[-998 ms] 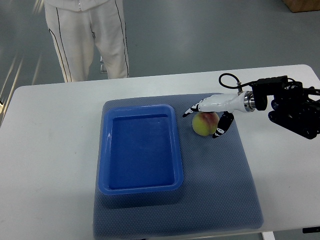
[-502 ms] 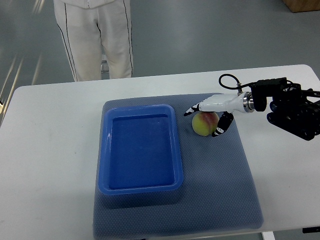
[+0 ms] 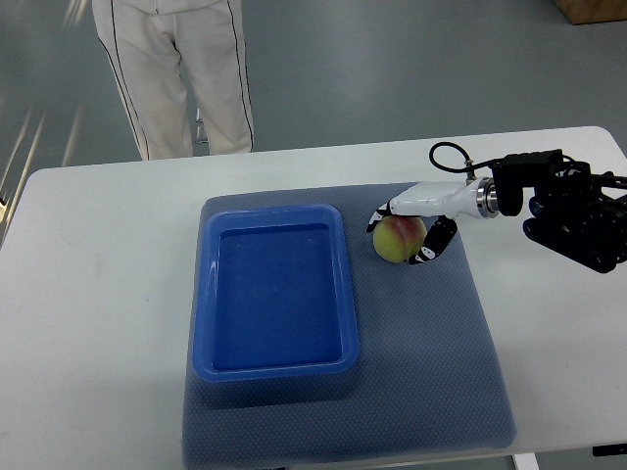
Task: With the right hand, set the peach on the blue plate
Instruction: 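Lift the peach with the right hand and carry it over the blue tray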
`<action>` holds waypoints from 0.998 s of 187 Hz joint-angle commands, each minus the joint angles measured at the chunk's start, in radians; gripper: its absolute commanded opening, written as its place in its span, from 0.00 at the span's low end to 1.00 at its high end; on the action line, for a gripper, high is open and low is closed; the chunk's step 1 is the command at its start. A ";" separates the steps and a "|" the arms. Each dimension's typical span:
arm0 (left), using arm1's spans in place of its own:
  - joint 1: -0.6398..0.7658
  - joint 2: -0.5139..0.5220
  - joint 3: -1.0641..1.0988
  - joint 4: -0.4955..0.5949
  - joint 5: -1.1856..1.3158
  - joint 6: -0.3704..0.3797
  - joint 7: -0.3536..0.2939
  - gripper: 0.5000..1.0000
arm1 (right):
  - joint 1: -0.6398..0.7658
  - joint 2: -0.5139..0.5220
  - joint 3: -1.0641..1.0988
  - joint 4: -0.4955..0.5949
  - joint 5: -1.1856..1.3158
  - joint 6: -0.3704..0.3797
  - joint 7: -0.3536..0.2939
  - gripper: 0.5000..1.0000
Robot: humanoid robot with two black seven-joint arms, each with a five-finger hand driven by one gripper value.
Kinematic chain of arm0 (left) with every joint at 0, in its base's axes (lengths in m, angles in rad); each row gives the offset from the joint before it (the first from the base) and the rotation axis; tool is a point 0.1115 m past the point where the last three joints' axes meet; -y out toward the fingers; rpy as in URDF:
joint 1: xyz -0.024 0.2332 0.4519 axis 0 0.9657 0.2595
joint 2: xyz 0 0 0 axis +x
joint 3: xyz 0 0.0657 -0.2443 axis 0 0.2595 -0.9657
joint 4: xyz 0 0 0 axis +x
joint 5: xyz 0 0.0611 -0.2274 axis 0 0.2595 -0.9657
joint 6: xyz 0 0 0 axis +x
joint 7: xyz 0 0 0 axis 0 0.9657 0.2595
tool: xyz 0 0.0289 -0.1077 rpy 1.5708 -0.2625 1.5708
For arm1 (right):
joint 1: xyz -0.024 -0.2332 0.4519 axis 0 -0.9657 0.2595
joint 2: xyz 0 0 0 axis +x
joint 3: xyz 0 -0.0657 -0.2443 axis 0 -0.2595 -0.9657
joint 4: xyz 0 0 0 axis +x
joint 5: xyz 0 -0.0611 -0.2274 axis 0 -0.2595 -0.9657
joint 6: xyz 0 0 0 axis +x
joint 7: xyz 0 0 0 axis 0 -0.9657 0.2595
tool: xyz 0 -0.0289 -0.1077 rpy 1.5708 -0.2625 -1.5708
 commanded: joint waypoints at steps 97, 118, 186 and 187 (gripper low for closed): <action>0.000 0.000 0.000 0.001 0.000 0.000 0.000 1.00 | 0.129 0.144 0.016 -0.004 0.017 0.003 -0.001 0.48; 0.000 0.000 0.000 0.001 0.000 0.000 0.000 1.00 | 0.143 0.233 0.016 -0.030 0.019 0.001 -0.001 0.48; 0.000 0.000 0.000 0.003 0.000 0.000 0.000 1.00 | 0.130 0.389 0.003 -0.111 0.017 0.001 -0.001 0.50; 0.000 0.000 -0.002 0.003 0.000 0.000 0.000 1.00 | 0.130 0.389 0.003 -0.113 0.017 0.001 -0.001 0.50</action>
